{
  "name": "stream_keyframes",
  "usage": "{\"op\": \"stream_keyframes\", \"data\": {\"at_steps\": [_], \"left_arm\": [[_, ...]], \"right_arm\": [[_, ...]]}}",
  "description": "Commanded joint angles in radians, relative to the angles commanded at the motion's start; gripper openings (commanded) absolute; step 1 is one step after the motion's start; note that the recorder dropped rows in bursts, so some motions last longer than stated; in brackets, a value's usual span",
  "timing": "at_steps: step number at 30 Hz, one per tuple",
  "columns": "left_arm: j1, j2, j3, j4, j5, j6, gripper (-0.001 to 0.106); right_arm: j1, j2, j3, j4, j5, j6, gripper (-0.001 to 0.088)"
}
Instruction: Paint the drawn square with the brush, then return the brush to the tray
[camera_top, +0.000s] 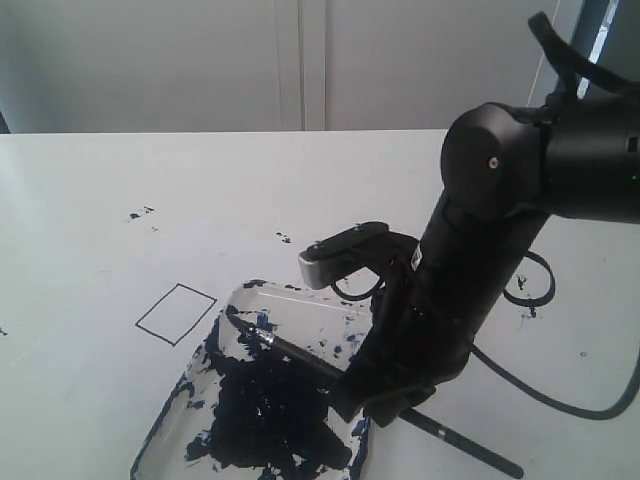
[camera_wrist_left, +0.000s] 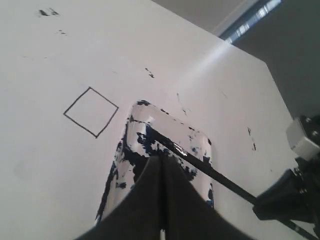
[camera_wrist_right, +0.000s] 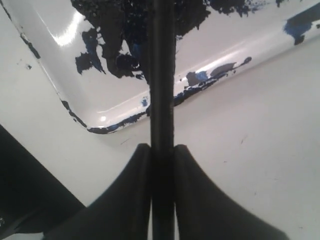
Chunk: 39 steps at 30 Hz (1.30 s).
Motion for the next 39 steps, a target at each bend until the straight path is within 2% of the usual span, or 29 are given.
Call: {"op": "stream_keyframes", "data": {"at_steps": [5,9,12,17,28,32,34,36,37,38,39], "left_arm": [[0.000,0.149,-0.142,0.050,0.071,0.083,0.000],[0.000,0.272,-0.198,0.150,0.095,0.096,0.000],[0.000,0.363,-0.198,0.217,0.095,0.096,0.000],[0.000,0.487,-0.198,0.221,0.040,0.096,0.000],[0.000,0.568,-0.198,0.262,-0.023,0.100,0.000],[0.000,0.610,-0.198,0.265,-0.024,0.123,0.000],[0.000,0.660,-0.198,0.265,-0.021,0.113,0.009],[0.000,0.714,-0.198,0.265,-0.019,0.118,0.028],[0.000,0.746,-0.198,0.265,-0.019,0.120,0.047],[0.000,0.761,-0.198,0.265,-0.019,0.118,0.057],[0.000,0.783,-0.198,0.262,-0.017,0.118,0.072]], "right_arm": [[0.000,-0.023,0.000,0.000,-0.004,0.000,0.0000],[0.000,-0.030,0.000,0.000,-0.004,0.000,0.0000],[0.000,-0.030,0.000,0.000,-0.004,0.000,0.0000],[0.000,-0.029,-0.001,0.000,0.006,-0.015,0.0000],[0.000,-0.029,-0.002,0.002,-0.012,-0.021,0.0000],[0.000,-0.029,-0.022,0.005,0.021,-0.021,0.0000],[0.000,-0.029,-0.035,0.005,0.007,-0.021,0.0000],[0.000,-0.029,-0.047,0.007,-0.010,-0.021,0.0000],[0.000,-0.029,-0.052,0.007,-0.020,-0.021,0.0000],[0.000,-0.029,-0.056,0.004,-0.022,-0.021,0.0000],[0.000,-0.027,-0.061,-0.004,-0.029,-0.021,0.0000]]}}
